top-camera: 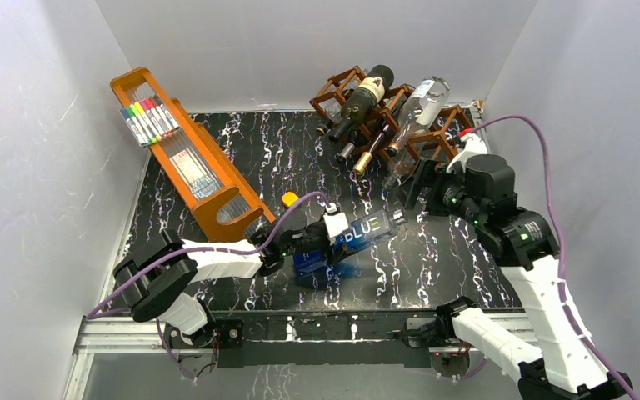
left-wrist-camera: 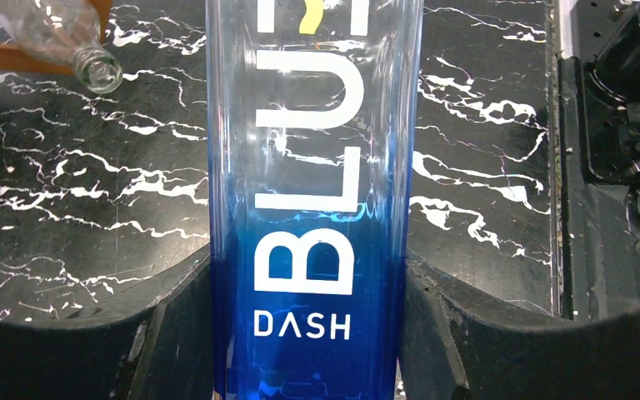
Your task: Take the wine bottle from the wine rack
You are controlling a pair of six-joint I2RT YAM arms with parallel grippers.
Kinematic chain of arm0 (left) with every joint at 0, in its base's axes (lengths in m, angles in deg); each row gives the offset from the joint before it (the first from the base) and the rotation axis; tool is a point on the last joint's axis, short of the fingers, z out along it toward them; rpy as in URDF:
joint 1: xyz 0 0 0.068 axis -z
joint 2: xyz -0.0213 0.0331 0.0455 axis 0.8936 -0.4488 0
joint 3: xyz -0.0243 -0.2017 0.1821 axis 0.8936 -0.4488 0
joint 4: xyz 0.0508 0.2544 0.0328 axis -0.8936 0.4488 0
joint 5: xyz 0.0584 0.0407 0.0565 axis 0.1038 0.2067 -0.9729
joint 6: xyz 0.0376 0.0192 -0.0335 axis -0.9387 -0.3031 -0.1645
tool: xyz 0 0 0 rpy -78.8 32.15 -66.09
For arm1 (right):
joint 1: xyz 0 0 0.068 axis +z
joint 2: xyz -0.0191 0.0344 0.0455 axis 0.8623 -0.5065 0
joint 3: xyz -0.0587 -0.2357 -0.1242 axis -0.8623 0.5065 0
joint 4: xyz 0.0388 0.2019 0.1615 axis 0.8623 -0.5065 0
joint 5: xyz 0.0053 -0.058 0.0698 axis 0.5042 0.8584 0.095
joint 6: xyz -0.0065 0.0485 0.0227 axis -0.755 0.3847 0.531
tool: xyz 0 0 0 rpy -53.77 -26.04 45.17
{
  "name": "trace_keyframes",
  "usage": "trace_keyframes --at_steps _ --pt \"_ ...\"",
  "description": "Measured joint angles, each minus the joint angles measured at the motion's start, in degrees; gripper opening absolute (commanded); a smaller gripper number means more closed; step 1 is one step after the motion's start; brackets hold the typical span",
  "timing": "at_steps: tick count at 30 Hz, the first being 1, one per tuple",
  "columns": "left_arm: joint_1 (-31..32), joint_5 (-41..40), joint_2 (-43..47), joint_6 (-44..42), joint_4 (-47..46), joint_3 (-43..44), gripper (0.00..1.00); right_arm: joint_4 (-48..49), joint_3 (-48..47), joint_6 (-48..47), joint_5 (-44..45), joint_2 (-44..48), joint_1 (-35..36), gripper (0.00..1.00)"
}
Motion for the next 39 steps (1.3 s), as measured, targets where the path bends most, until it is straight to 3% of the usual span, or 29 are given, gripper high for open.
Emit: trace_keyframes --at_steps 6,15,34,39 --pt "0.0 -1.9 0.0 3.1 -1.6 0.0 0.0 4.4 7.6 2.9 -2.5 -0.4 0.0 0.96" --pt "0.0 -2.9 1.5 6.5 -5.2 -0.1 0.0 10.9 16.4 12.4 0.7 1.7 0.0 0.81" --pt "0.3 -5.7 1.0 13.4 -10.9 -0.1 0.0 22.3 18.9 13.9 -0.2 1.3 0.0 0.78" --pt "0.4 -5.9 1.0 13.8 -11.2 -0.1 0.0 24.3 19.2 12.9 -2.8 0.7 0.0 0.63"
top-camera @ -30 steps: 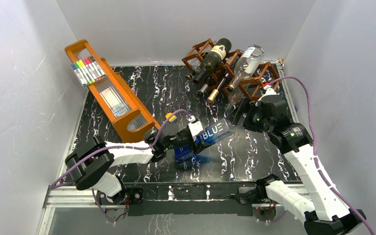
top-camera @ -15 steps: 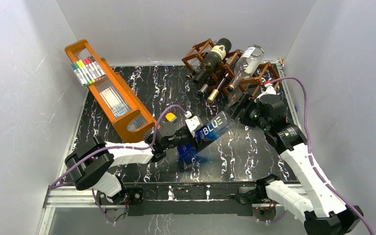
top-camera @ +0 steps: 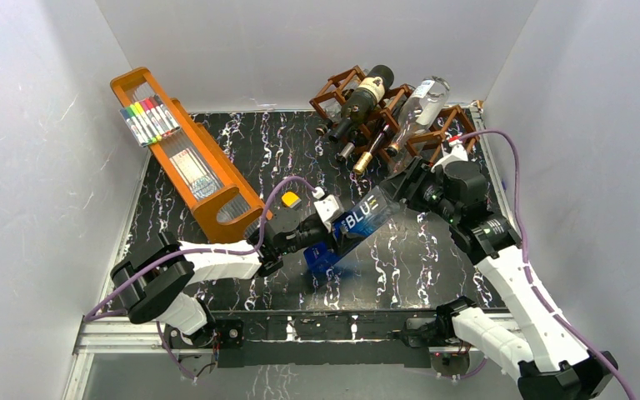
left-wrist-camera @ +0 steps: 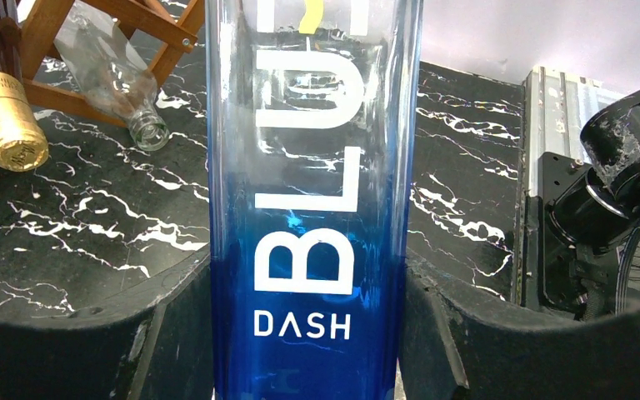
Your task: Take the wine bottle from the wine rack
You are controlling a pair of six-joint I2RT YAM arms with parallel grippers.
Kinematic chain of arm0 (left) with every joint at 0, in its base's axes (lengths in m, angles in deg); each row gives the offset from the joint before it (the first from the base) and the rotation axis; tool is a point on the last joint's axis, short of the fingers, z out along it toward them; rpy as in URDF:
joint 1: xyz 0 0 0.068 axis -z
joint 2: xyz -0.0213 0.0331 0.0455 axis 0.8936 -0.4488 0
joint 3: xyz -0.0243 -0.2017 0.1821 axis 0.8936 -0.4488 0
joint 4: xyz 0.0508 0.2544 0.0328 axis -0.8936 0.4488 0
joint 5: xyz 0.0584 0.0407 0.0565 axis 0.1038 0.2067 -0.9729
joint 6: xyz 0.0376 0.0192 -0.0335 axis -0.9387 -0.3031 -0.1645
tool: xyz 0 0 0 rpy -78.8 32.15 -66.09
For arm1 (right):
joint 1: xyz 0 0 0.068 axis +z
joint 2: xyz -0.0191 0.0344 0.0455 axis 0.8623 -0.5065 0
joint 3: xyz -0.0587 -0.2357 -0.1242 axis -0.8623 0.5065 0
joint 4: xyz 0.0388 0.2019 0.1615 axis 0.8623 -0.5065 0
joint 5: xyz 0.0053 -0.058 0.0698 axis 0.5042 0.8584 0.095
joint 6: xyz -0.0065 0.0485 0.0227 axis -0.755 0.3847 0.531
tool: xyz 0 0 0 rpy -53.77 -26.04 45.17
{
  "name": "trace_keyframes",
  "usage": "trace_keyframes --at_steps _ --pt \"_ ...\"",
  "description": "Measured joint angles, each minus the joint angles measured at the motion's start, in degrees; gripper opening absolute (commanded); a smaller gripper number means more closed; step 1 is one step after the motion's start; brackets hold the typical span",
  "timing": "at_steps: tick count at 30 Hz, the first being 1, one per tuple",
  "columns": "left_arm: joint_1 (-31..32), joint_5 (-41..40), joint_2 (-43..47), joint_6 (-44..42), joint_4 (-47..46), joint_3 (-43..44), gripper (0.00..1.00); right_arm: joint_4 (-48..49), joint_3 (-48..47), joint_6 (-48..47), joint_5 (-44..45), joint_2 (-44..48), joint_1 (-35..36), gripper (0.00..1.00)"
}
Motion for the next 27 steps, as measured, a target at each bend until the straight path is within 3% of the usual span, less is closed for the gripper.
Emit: trace_keyframes --at_steps 3,9,17,23,27 --pt "0.1 -0.3 0.0 0.3 0.3 0.0 0.0 1.0 0.0 -0.2 -0.9 -1.0 0.0 0.6" --pt "0.2 -0.7 -0.1 0.5 0.5 0.0 0.0 2.5 0.9 -0.8 -1.5 -1.1 0.0 0.66" --pt "0.3 -0.7 -0.1 0.5 0.4 0.0 0.0 2.1 1.0 -1.5 -0.1 -0.8 0.0 0.6" --pt "0.3 -0.8 -0.1 0.6 0.4 0.0 0.0 2.6 1.0 -2.1 0.1 -1.6 0.0 0.45" --pt "0.4 -1.3 -1.0 1.1 0.5 0.0 0.0 4.6 2.6 -2.6 0.0 -1.8 -0.1 0.2"
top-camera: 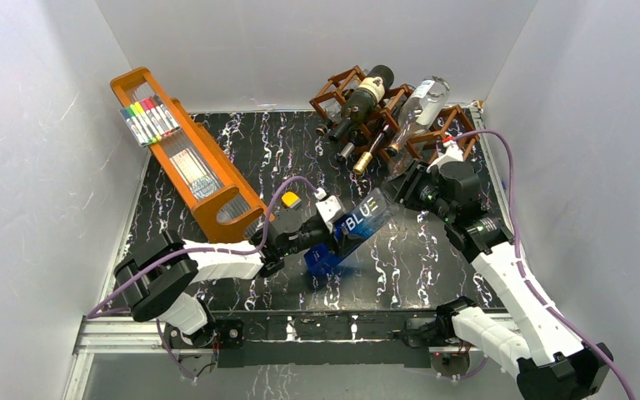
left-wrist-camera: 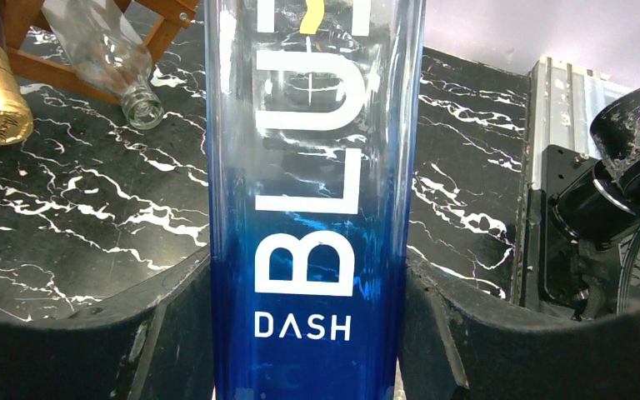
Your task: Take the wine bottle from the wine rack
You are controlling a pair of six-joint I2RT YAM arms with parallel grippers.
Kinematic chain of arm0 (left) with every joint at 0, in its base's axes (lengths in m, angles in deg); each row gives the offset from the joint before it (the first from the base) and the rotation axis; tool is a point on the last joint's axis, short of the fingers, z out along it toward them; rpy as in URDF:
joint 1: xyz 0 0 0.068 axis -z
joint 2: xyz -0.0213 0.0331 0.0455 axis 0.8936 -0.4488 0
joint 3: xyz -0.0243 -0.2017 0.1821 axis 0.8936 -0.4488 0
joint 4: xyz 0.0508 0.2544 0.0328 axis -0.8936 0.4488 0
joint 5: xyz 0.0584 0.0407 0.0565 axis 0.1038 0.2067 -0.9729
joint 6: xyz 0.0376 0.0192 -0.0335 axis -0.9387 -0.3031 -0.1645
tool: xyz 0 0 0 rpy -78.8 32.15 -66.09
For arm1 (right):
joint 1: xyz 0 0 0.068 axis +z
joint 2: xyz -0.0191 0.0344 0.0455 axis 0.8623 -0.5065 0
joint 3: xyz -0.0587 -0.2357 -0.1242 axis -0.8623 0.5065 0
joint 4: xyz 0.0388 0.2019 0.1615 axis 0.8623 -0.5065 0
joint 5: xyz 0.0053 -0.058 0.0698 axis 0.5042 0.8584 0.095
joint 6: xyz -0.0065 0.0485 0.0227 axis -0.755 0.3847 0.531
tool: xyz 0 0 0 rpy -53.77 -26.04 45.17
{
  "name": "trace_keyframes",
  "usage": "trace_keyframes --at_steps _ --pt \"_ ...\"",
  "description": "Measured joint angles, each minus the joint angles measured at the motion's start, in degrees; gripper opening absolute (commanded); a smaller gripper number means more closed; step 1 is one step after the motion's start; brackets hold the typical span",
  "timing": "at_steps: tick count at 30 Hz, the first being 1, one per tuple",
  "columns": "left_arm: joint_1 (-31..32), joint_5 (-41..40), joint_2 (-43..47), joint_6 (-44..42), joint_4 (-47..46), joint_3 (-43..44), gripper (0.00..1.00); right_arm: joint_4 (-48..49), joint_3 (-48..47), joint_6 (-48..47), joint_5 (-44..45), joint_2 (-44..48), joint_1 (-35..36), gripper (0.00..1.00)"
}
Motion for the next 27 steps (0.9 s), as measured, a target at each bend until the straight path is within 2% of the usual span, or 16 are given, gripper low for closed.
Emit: trace_keyframes --at_steps 2,4,7,10,11,12,20,27 --pt "0.0 -0.2 -0.3 0.5 0.2 0.0 0.03 0.0 0.2 -0.3 0.0 0.0 0.0 0.09" --pt "0.1 -0.4 -0.6 0.8 -0.2 0.0 0.15 0.0 0.2 -0.7 0.2 0.2 0.0 0.0" --pt "0.3 -0.9 -0.9 1.6 -0.6 0.0 0.35 -0.3 0.2 -1.4 0.9 0.9 0.2 0.0" --pt "0.8 -1.1 -1.0 2.4 -1.4 0.2 0.66 -0.5 0.2 -1.9 1.4 2.0 0.2 0.0" --pt "0.9 -1.1 -1.0 2.6 -1.5 0.3 0.84 -0.5 0.2 -2.1 1.6 2.4 0.3 0.0" --pt "0.9 -1.2 -1.0 2.8 -1.6 0.3 0.96 -0.5 0.2 -2.2 1.7 2.7 0.3 0.0" --pt "0.5 -1.4 -0.4 5.1 -5.2 1.6 0.98 -4.6 -1.2 -4.3 7.5 2.5 0.2 0.0" --pt "0.5 -0.5 3.6 5.1 -0.1 1.8 0.98 -9.4 -6.0 -8.3 16.5 2.6 0.2 0.0"
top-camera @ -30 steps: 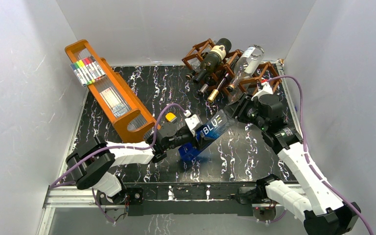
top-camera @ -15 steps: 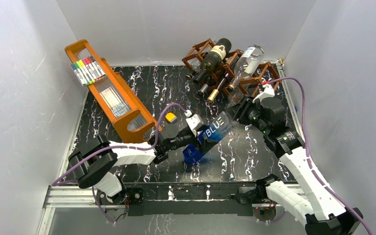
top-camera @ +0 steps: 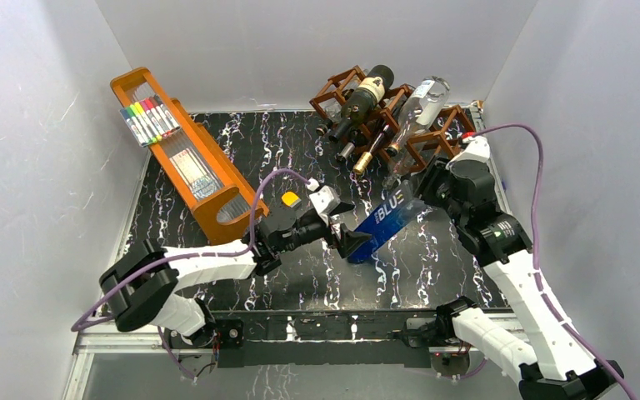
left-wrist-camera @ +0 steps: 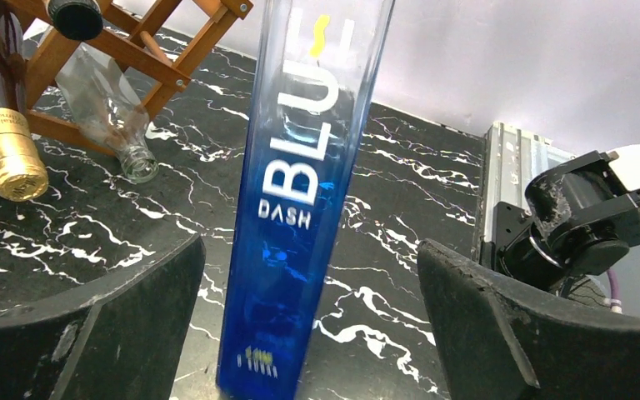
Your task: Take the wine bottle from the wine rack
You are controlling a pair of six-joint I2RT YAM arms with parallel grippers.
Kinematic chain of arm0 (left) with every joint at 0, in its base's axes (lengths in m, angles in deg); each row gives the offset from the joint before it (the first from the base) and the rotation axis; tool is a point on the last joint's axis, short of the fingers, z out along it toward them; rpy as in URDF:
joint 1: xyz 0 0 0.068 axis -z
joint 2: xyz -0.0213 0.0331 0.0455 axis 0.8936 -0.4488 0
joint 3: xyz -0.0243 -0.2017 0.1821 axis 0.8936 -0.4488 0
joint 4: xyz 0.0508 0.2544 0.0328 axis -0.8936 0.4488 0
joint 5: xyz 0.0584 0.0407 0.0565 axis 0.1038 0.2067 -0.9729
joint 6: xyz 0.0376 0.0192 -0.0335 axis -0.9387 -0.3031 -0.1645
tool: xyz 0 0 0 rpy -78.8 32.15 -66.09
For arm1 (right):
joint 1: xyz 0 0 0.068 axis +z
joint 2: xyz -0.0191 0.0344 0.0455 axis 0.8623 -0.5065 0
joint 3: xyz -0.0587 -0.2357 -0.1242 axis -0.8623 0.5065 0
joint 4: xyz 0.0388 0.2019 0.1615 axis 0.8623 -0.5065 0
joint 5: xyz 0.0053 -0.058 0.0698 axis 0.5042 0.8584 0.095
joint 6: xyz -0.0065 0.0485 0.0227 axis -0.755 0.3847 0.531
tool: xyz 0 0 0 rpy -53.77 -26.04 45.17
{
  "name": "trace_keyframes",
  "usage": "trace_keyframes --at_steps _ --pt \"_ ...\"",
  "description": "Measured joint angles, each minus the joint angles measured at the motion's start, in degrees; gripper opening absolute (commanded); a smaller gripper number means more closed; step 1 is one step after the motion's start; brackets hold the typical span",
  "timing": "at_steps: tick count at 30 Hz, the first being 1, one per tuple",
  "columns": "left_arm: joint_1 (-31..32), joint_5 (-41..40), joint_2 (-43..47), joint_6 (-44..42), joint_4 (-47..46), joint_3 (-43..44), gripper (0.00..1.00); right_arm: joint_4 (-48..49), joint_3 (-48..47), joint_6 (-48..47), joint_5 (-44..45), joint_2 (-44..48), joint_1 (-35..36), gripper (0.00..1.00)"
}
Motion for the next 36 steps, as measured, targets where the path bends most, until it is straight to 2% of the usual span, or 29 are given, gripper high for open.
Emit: trace_keyframes --at_steps 6,17,28,36 --pt "0.0 -1.6 6.2 -0.9 9.3 1.6 0.98 -4.2 -3.5 -3.5 10.8 0.1 0.0 0.0" --pt "0.0 -3.4 10.0 -3.0 16.5 2.1 0.98 -11.5 -6.6 -8.1 29.0 0.8 0.0 0.0" --pt "0.0 -3.4 16.3 -6.1 21.8 2.1 0.98 -13.8 -6.7 -12.2 39.5 1.0 0.0 0.0" --pt "0.0 -3.4 20.5 -6.5 25.6 2.0 0.98 -8.0 -6.7 -17.3 43.8 -0.3 -0.3 0.0"
